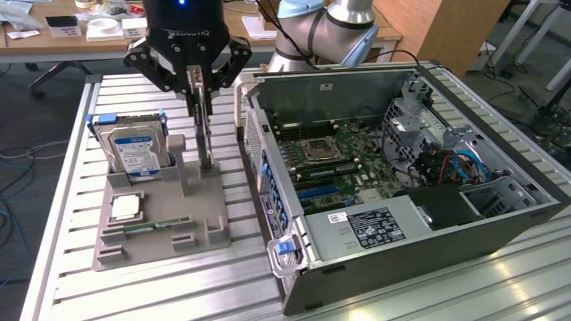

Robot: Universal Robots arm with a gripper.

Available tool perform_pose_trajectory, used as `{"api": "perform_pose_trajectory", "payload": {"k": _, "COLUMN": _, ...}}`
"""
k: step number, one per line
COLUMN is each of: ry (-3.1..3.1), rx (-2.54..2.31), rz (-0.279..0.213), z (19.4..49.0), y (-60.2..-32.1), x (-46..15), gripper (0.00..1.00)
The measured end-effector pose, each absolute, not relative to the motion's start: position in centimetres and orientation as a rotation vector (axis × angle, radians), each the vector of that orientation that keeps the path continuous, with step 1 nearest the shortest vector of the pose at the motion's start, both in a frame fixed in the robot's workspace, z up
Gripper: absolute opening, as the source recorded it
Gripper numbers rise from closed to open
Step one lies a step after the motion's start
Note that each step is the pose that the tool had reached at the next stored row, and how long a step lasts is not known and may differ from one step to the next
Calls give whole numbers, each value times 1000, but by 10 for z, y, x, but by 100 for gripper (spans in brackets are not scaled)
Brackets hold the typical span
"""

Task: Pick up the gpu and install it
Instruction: 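Pick up the gpu and move the gpu toward the slot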

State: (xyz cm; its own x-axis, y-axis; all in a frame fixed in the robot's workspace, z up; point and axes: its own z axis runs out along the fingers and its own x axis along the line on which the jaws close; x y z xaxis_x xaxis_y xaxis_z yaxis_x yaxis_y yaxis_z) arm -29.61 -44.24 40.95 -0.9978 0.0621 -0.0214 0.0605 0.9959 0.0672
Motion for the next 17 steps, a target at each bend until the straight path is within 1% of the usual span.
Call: {"api": "perform_pose_trajectory", "payload": {"k": 17, "ry": 3115, "rx": 96, "rz": 107, "z": 414, "y": -442, "x": -285, "gripper": 27}}
